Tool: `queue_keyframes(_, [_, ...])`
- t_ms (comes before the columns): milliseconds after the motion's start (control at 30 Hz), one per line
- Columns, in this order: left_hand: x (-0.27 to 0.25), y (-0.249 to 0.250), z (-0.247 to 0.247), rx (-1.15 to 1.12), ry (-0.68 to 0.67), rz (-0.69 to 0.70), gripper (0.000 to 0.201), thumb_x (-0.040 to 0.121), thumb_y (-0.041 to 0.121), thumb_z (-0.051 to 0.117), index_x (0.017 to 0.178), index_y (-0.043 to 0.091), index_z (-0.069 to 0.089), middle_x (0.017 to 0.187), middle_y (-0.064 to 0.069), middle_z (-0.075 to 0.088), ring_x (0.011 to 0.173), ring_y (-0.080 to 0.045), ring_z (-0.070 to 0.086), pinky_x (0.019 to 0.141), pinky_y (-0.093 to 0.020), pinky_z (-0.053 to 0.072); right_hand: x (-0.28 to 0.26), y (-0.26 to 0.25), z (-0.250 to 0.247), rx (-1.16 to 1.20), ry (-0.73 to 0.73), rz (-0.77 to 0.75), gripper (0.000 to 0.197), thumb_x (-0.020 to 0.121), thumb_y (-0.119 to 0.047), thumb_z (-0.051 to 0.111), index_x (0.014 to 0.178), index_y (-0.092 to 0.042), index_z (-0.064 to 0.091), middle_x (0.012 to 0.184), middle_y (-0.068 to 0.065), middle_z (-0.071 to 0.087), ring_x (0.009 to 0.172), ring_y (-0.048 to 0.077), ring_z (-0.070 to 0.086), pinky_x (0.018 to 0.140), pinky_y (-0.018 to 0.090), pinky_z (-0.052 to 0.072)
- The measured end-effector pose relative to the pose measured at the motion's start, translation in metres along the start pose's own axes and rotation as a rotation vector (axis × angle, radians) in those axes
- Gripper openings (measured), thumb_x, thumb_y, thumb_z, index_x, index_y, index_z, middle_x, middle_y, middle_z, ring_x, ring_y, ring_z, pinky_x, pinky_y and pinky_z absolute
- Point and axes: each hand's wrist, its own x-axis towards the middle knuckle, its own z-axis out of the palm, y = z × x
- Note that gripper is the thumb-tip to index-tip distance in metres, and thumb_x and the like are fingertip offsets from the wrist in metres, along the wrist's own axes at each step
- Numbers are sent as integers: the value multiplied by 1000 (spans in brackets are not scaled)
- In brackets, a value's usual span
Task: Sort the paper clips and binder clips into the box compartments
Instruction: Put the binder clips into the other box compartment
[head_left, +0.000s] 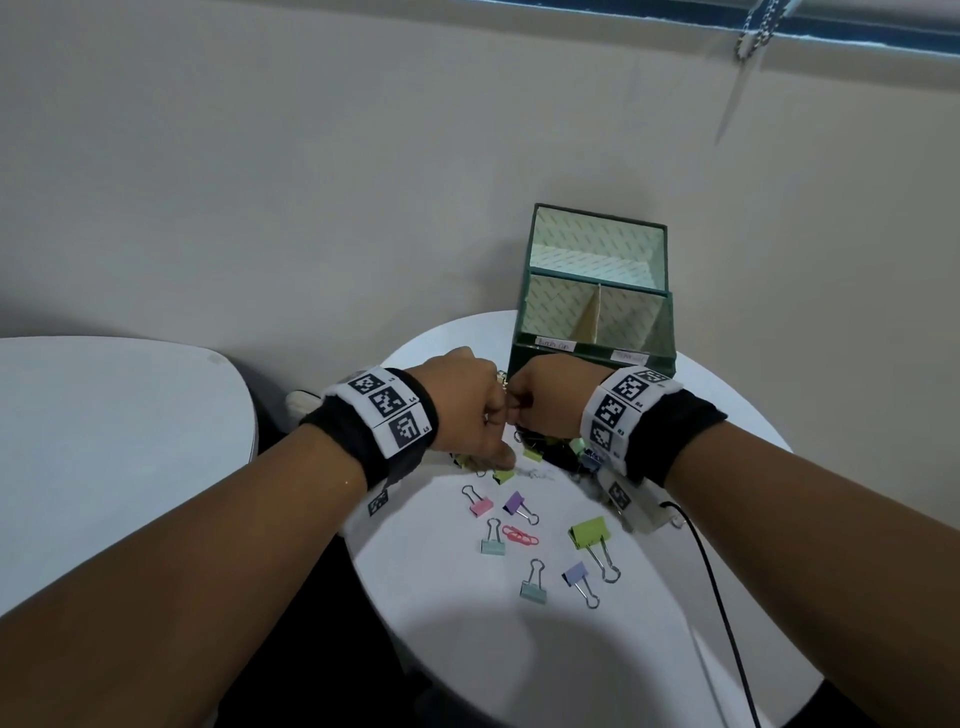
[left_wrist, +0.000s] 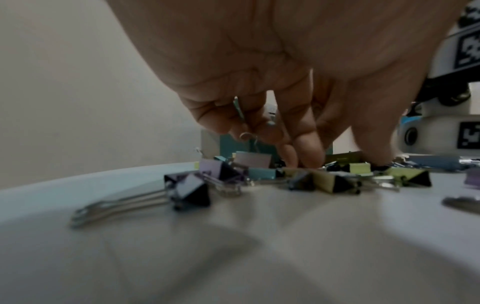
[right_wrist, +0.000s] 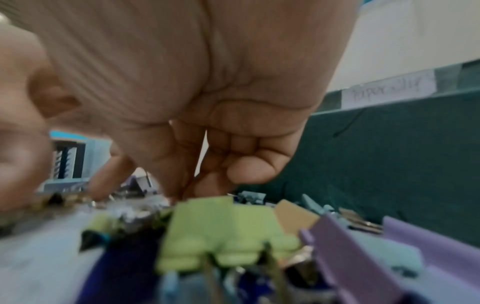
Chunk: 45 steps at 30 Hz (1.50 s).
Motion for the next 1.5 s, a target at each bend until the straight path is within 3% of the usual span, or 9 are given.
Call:
queue_keyframes(300, [4, -1, -3, -1, -45, -70, 23, 72, 19, 71, 66, 40, 63, 89, 8, 62, 97, -10, 45, 69, -25, 42, -3, -6, -5, -25, -9, 21, 23, 90, -16, 57, 70, -26, 60, 71, -7, 58, 76, 19, 56, 66, 24, 40])
queue_keyframes(467, [5, 0, 1, 67, 1, -74, 20, 72, 52, 74, 89, 42, 71, 92, 9, 56, 104, -15, 43, 87, -34, 44, -6, -6, -2, -1, 31, 21, 13, 87, -20, 63, 76, -26, 61, 73, -8, 58, 78, 18, 57, 64, 24, 39])
queue_keyframes(567, [6, 4, 1, 74, -25, -122, 16, 59, 66, 69, 67, 52, 65, 92, 8, 53, 102, -20, 46, 84, -35, 43, -7, -6, -1, 51, 11, 37, 20, 81, -10, 68, 72, -24, 58, 70, -9, 55, 72, 16, 56, 54, 20, 37])
queue_keyframes(767, [6, 11, 2, 140, 25, -5, 13, 83, 39, 63, 86, 36, 75, 97, 12, 54, 107, -21, 44, 82, -32, 34, -16, -2, -8, 204, 136, 43, 16, 85, -8, 56, 80, -22, 57, 75, -11, 56, 73, 15, 55, 62, 24, 40])
queue_keyframes(867, [9, 8, 4, 141, 21, -17, 22, 90, 45, 56, 78, 31, 68, 92, 9, 45, 107, -23, 43, 80, -33, 31, -27, 3, -13, 418, 223, 59, 19, 87, -1, 49, 90, -15, 62, 79, -8, 58, 65, 10, 53, 57, 23, 41])
queue_keyframes(1067, [9, 13, 2, 221, 1, 10, 21, 87, 49, 60, 75, 32, 61, 87, 5, 52, 102, -25, 45, 81, -37, 39, -36, -8, -3, 201, -47, -4, 24, 94, -15, 52, 72, -22, 58, 77, -5, 57, 76, 16, 53, 67, 26, 42])
queue_keyframes(1233, [11, 10, 4, 234, 21, 18, 12, 88, 42, 60, 82, 34, 67, 92, 5, 55, 102, -24, 47, 77, -35, 42, -38, -9, 5, 55, -70, -28, 26, 87, -20, 63, 108, -31, 75, 95, -9, 65, 85, 13, 59, 82, 26, 49])
queue_keyframes(1367, [10, 11, 8, 267, 67, 39, 19, 91, 34, 49, 73, 29, 51, 86, 4, 48, 95, -23, 45, 73, -34, 34, -43, -4, 7, -8, -12, -41, 29, 87, -23, 63, 110, -36, 75, 103, -7, 65, 94, 18, 62, 88, 34, 55])
queue_keyframes(1500, [5, 10, -2, 21, 210, 73, 10, 87, 29, 54, 79, 25, 55, 89, 6, 61, 92, -19, 48, 81, -37, 46, -48, -7, 11, -2, 35, -63, 26, 93, -32, 58, 114, -34, 74, 110, -3, 60, 99, 19, 60, 89, 35, 53])
